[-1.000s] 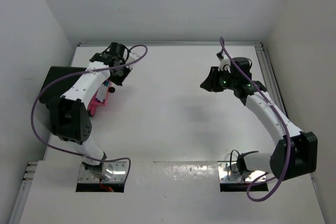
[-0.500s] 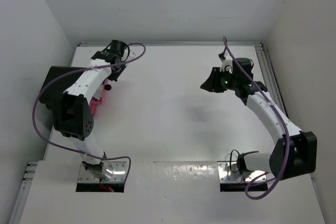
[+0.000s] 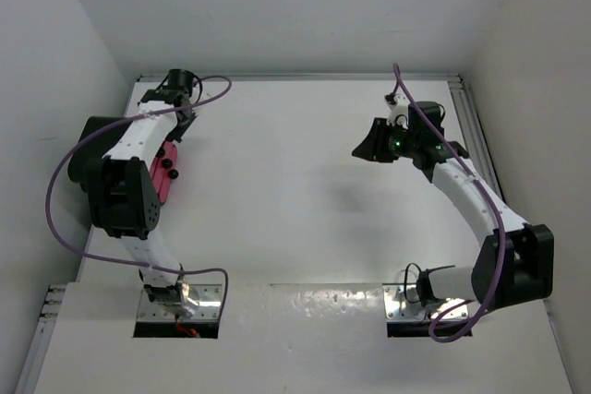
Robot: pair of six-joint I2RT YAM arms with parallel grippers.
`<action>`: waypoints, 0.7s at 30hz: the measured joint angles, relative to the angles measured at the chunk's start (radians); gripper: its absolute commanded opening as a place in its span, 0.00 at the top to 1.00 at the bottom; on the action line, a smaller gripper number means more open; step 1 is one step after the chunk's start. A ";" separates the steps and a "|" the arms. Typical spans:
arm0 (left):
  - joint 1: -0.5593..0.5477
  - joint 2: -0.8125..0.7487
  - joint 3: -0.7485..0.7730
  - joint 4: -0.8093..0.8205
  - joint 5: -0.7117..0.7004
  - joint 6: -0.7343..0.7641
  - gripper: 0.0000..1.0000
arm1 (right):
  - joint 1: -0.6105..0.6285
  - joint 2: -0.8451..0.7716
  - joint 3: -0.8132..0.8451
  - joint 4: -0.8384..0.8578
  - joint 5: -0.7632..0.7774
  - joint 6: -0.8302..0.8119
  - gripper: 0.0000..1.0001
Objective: Sort the stationery into containers
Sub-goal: Reset both arms
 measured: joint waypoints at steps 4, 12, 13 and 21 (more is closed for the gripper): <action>0.019 0.015 0.001 0.006 0.002 0.015 1.00 | 0.000 0.004 0.006 0.000 -0.002 0.002 0.71; 0.030 0.033 0.092 -0.046 0.092 0.019 0.79 | 0.002 0.019 0.015 0.000 -0.016 0.003 0.60; 0.031 0.033 0.128 -0.069 0.138 0.014 0.70 | 0.002 0.020 0.017 -0.002 -0.016 0.000 0.51; -0.126 -0.069 0.312 -0.085 0.529 -0.112 0.06 | -0.015 0.048 0.107 -0.103 0.038 -0.124 0.18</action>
